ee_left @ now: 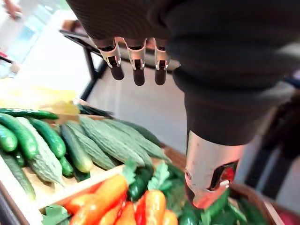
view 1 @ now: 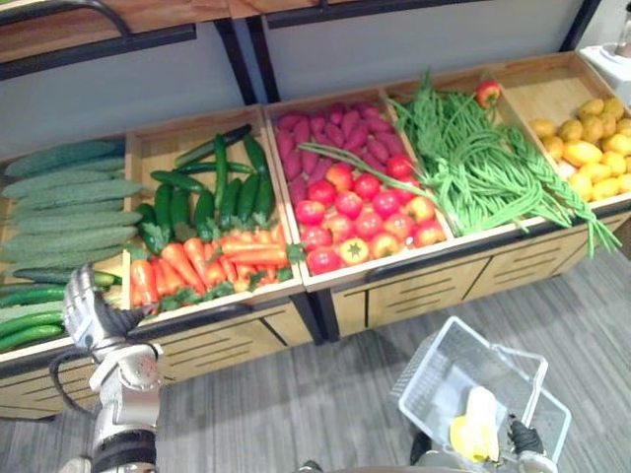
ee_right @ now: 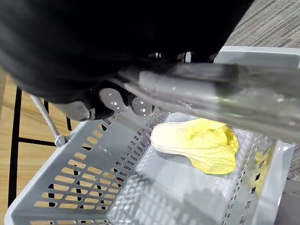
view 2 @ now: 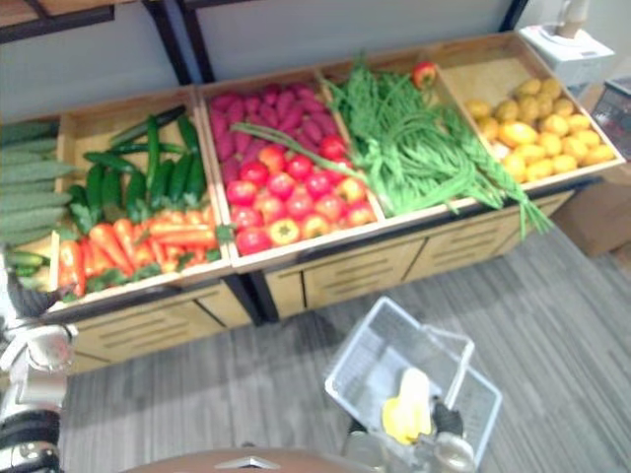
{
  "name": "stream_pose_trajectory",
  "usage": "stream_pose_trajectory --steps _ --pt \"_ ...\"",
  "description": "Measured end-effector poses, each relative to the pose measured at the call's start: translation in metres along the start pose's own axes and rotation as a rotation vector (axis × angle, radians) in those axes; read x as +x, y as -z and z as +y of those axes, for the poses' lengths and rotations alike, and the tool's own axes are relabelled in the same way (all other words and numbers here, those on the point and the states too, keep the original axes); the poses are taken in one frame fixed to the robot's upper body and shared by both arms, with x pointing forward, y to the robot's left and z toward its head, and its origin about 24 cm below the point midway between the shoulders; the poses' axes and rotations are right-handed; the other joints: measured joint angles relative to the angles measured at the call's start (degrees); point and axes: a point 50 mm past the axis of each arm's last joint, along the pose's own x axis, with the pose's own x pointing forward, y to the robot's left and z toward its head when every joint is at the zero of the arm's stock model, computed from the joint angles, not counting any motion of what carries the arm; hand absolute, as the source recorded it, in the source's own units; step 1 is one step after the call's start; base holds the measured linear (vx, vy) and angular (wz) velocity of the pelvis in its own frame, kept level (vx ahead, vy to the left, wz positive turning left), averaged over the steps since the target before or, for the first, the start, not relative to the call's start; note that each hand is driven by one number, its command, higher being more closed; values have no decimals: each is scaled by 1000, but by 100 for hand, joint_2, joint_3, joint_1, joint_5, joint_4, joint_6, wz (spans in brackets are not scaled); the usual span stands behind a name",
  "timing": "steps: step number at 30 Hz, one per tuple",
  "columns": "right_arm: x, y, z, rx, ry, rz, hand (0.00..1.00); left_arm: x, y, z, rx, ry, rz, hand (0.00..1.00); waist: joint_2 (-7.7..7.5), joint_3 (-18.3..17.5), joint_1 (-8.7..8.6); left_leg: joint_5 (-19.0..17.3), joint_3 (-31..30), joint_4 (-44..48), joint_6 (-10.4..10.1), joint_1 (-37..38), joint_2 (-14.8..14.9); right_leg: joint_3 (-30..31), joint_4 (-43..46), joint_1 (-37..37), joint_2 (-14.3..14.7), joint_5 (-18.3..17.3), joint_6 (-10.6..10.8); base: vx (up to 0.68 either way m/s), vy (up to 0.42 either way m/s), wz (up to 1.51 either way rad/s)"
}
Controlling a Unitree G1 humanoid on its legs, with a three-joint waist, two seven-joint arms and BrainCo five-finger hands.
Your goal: Pick vegetable in the basket
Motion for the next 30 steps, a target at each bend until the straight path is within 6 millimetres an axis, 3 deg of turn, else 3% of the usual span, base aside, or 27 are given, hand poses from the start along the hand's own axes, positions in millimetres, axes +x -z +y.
stream_pose_trajectory --steps 5,9,14,22,30 --pt "1 -4 1 -8 -10 -20 100 20 -15 1 111 146 -96 0 29 19 6 -9 144 25 -13 -23 21 159 9 -117 29 30 -17 -43 -41 -17" --pt "0 -9 1 -18 -20 -45 100 24 -30 -5 169 217 -167 0 75 56 26 -49 276 46 -66 -53 78 257 43 -226 39 30 -17 -49 -41 -15" --pt "0 -17 1 -33 -38 -90 100 31 -65 -15 194 279 -284 0 101 128 35 -59 319 158 -77 -363 156 284 118 -525 43 29 -18 -33 -51 -2" --pt "1 -28 3 -40 -52 -131 100 36 -105 -19 179 308 -415 0 69 296 169 -62 478 282 -83 -641 268 437 197 -853 116 30 -20 -12 -54 -5" --pt "1 -38 8 -59 -71 -173 100 47 -125 -10 157 261 -439 0 -20 508 197 -67 589 394 -91 -830 320 469 208 -1001 123 33 -23 -28 -39 -1"
